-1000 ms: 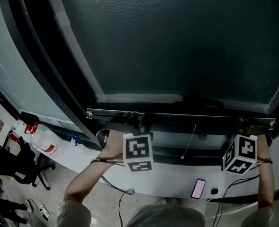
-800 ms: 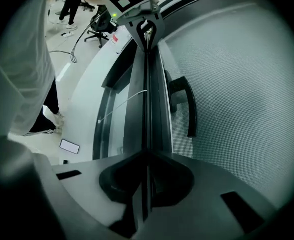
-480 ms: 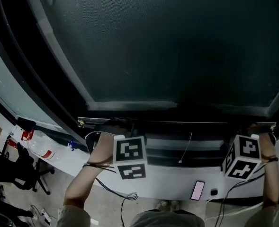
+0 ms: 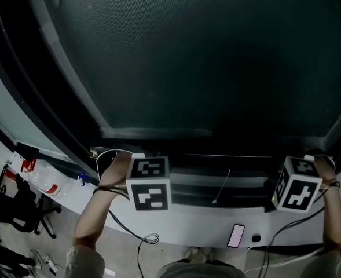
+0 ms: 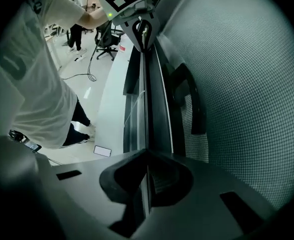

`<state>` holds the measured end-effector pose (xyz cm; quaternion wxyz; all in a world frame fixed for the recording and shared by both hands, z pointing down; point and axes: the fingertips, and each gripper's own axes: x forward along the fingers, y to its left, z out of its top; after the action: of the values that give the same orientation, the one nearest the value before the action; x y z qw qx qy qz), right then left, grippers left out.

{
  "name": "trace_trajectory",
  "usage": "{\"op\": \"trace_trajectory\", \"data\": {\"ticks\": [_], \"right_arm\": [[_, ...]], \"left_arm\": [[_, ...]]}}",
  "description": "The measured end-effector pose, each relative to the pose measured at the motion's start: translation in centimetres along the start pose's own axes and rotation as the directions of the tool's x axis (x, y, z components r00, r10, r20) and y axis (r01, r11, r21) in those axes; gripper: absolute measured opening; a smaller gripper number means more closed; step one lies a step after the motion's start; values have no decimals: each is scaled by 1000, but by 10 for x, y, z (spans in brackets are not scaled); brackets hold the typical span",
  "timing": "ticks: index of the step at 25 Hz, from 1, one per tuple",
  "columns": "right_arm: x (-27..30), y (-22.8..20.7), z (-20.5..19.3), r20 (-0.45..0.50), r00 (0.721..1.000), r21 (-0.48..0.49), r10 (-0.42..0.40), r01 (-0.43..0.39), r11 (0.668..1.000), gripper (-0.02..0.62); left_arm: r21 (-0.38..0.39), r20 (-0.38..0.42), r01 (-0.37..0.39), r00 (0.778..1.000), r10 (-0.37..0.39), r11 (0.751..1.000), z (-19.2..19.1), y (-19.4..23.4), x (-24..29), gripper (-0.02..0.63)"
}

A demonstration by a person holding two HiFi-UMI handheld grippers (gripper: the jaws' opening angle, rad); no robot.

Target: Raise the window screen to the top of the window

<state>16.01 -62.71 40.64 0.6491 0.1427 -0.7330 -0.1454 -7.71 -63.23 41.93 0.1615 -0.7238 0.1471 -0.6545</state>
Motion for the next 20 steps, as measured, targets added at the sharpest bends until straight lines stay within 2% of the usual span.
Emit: {"op": "trace_trajectory", "data": {"ticks": [4, 7, 12, 16, 18, 20], "right_arm": [[-2, -1, 1, -35, 996, -25, -81, 80, 996, 18], [-1, -1, -1, -60, 994, -40, -93, 91, 995, 18], [-1, 0, 2, -49, 996, -42, -80, 78, 996, 18], [-3, -1, 2, -9, 997, -19, -71, 71, 997, 18], [-5, 0, 3, 5, 995, -9, -102, 102, 995, 18], [-2, -1, 1, -31, 987, -44, -159, 158, 987, 18]], "left_arm": [[10, -49, -66, 997, 66, 998, 0, 0, 3, 18], [7, -52, -76, 996, 77, 997, 0, 0, 4, 18], [8, -48, -48, 998, 49, 999, -1, -2, 4, 18], [1, -5, -8, 1000, 8, 1000, 0, -2, 3, 18], [-12, 32, 11, 999, -10, 1000, 2, -3, 1, 18], [-26, 60, 19, 998, -17, 999, 3, -2, 0, 18]]}}
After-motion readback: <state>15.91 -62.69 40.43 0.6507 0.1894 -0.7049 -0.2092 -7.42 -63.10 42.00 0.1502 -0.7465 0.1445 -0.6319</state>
